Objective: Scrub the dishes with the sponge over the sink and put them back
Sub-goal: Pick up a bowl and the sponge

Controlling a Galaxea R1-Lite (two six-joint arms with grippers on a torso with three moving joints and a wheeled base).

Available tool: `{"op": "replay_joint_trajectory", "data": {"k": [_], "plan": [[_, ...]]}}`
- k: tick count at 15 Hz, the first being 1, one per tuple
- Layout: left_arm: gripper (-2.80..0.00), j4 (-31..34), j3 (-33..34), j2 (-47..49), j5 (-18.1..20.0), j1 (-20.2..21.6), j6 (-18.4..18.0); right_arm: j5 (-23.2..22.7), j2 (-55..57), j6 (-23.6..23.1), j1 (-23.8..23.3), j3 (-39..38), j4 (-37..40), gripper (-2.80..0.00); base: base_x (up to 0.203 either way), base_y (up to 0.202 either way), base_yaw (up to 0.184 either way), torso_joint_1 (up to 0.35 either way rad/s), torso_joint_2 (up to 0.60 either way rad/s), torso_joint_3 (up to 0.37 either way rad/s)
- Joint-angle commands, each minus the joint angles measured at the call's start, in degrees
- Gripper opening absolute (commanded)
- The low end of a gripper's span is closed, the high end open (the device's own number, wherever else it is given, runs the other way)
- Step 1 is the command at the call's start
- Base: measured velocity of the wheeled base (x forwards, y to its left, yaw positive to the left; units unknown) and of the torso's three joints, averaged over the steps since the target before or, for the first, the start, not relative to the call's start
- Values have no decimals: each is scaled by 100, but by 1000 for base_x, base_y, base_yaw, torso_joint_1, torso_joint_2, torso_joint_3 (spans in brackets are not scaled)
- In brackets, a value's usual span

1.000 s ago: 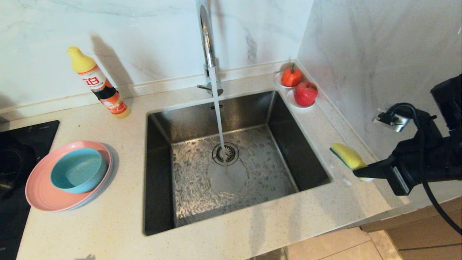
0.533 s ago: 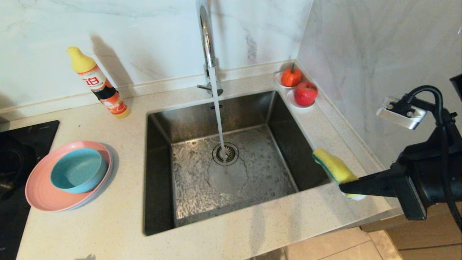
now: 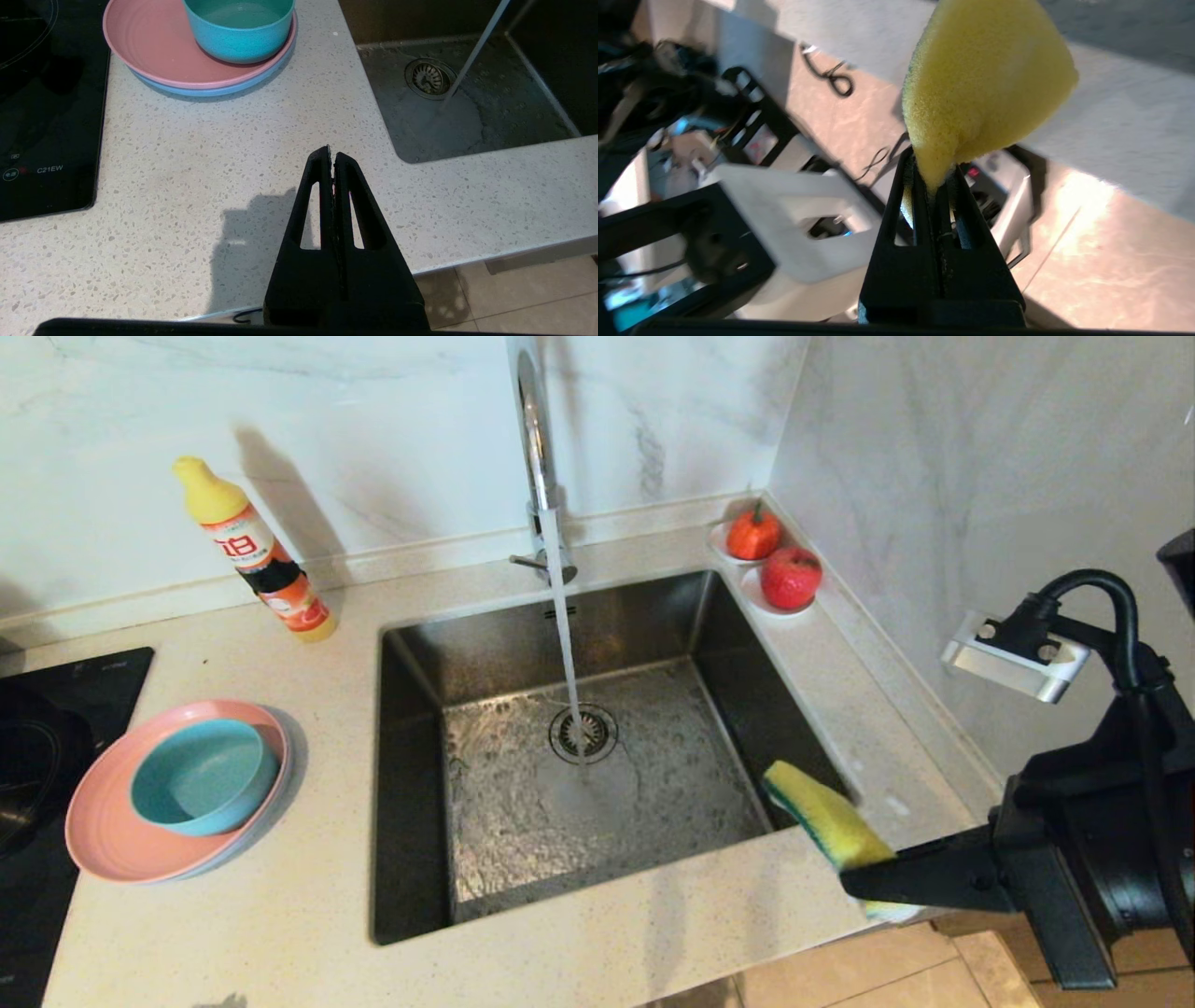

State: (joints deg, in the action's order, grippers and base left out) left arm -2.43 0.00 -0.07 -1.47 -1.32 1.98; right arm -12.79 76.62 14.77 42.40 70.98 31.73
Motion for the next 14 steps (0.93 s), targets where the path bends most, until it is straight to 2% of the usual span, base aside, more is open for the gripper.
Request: {"op": "replay_joint_trajectory", "data": {"k": [1, 3, 10, 14], "plan": [[-280, -4, 97, -10, -3, 0, 4, -5, 50, 161, 309, 23, 142, -280, 0, 0, 0, 0, 0, 0], [-280, -4, 97, -10, -3, 0, 4, 3, 182, 302, 461, 21, 141, -280, 0, 0, 0, 0, 0, 0], [-280, -4, 104, -10, -12, 0, -5, 4, 816, 331, 464, 168, 122, -280, 0, 0, 0, 0, 0, 0], [-280, 23, 105, -1, 15, 0, -313, -4, 1013, 448, 533, 145, 141, -280, 0, 0, 0, 0, 0, 0]]}}
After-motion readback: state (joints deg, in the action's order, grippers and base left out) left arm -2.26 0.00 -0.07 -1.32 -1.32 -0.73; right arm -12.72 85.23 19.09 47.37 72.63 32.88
